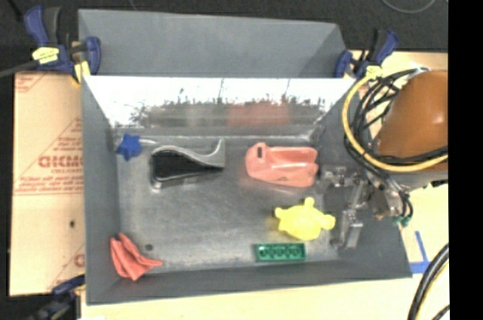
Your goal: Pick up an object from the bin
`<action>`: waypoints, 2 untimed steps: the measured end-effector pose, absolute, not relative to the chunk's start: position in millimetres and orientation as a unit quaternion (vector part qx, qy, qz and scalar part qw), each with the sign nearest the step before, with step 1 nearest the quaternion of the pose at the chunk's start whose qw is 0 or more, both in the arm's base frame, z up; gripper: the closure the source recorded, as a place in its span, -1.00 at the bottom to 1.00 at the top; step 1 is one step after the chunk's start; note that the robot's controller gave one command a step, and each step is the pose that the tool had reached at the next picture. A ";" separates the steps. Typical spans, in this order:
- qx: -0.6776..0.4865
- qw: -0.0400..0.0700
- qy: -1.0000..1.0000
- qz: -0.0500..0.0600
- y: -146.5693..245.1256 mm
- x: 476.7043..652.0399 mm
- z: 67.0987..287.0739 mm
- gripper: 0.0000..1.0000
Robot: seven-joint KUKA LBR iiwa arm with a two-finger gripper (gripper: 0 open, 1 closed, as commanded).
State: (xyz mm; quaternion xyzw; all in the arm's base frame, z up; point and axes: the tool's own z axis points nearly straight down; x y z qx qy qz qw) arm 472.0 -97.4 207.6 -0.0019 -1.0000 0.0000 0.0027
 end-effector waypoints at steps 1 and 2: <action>0.000 -0.001 -1.000 0.001 -96.8 473.7 212.0 -1.00; 0.052 -0.002 -0.999 0.001 -89.7 474.0 150.8 -1.00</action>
Offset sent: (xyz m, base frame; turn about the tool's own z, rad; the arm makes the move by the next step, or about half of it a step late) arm -0.0004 0.0174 -0.1376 -0.2428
